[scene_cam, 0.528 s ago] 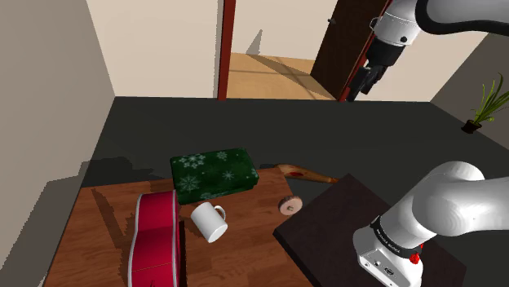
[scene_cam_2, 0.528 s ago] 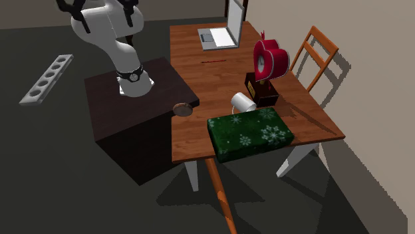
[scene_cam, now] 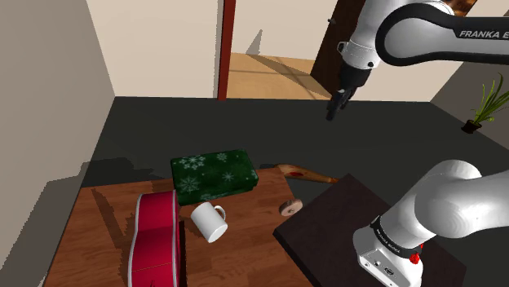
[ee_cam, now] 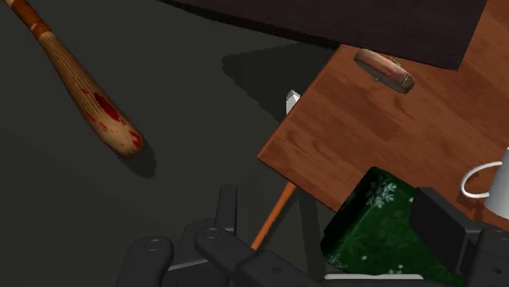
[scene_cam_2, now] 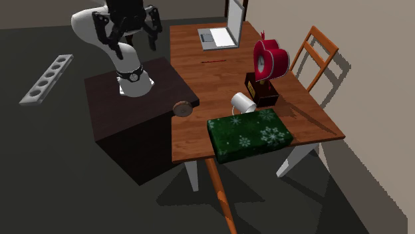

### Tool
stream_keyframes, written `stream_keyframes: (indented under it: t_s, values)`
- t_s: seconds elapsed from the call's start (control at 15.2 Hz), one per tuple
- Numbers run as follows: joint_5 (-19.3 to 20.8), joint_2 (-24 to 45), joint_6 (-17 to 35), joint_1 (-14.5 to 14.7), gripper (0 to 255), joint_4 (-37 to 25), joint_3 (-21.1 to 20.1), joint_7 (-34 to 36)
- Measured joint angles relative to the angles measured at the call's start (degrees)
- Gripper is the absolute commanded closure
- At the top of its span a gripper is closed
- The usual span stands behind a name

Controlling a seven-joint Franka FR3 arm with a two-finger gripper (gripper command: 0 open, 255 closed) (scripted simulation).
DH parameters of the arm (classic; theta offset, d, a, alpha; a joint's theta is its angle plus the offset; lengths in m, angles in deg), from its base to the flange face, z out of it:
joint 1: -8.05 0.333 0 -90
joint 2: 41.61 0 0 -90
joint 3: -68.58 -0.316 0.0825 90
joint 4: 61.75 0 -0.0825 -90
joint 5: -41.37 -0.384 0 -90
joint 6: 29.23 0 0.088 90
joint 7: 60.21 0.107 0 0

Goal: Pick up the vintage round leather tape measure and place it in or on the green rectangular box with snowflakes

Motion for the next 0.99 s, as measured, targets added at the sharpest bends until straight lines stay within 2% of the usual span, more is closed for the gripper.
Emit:
stream_keyframes:
  t_s: [0.4, 0.99]
  values:
    - [-0.1, 6.3, 8.4, 3.8, 0, 5.6, -3.4, -1.9]
    - [1.6, 20.0, 20.1, 8.3, 0, 9.0, -8.7, -3.9]
